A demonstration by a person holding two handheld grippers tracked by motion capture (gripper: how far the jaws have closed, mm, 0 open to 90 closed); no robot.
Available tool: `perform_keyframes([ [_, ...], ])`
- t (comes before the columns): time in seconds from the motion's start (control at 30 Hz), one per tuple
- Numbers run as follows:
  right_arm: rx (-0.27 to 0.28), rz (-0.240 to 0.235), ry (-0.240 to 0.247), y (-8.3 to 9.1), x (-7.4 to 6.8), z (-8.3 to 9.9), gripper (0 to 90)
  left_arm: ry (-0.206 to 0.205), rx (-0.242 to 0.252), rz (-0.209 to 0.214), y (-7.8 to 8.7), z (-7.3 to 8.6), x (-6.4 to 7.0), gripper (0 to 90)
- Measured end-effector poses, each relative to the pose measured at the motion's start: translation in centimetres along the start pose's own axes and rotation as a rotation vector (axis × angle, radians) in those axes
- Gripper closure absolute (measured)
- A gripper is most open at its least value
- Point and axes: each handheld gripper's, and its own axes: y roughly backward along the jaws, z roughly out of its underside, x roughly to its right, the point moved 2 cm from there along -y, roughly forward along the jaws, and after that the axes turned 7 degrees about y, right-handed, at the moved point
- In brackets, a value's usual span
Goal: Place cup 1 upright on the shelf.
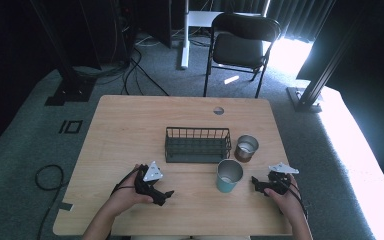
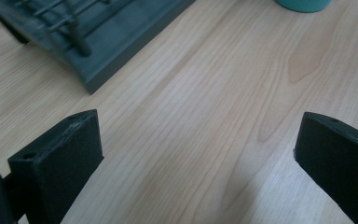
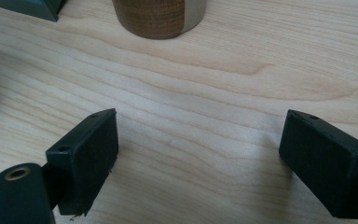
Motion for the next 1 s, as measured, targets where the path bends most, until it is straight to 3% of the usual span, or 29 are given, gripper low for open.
perform_keyframes([
  [0.37, 0.001, 0.0, -0.003, 0.0, 0.0, 0.0, 11.4, -0.034, 0.009, 0.044, -1.1, -1.6, 1.4, 1.6],
  [0.73, 0.001, 0.0, -0.001, 0.0, 0.0, 0.0, 11.4, -0.064, 0.085, 0.106, -2.3, -4.0, 3.1, 1.6],
  [1.0, 0.001, 0.0, -0.001, 0.0, 0.0, 0.0, 11.4, -0.092, 0.096, 0.132, -3.3, -5.5, 4.2, 1.6],
])
